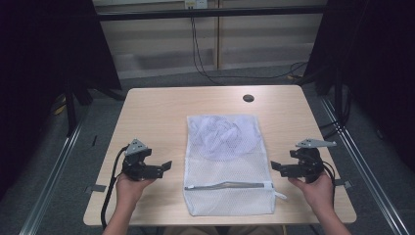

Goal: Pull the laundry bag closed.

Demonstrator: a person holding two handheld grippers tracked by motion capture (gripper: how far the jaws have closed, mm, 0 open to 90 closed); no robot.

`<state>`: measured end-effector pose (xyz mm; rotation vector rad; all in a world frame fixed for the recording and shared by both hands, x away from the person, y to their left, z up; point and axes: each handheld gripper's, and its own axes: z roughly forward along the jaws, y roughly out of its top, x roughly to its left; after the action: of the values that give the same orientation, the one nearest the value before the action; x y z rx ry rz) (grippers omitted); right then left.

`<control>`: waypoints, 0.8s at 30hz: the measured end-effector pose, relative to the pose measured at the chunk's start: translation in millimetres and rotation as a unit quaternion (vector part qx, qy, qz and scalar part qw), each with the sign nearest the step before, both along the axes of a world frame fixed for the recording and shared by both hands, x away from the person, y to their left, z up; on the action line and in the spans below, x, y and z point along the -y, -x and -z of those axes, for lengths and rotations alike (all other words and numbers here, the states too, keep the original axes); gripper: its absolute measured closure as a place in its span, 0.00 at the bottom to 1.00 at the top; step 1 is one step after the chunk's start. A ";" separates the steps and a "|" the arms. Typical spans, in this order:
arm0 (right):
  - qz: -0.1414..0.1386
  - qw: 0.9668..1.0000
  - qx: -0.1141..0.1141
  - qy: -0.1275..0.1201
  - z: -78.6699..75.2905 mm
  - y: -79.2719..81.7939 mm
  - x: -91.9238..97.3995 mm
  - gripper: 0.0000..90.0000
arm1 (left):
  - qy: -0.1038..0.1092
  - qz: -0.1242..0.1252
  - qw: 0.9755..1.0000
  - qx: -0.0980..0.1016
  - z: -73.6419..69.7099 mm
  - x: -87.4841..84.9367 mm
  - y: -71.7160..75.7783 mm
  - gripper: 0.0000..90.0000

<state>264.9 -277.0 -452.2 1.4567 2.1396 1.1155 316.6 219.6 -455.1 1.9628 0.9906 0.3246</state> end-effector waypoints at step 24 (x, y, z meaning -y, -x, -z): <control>-0.096 0.995 -0.011 0.000 -12.9 -3.2 -78.0 0.12 | -0.006 0.031 0.999 -0.021 -1.5 0.9 3.5 0.06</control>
<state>268.1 -199.0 -439.3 1.2907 2.3339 1.1688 313.1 218.7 -453.6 2.0147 0.9552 0.2560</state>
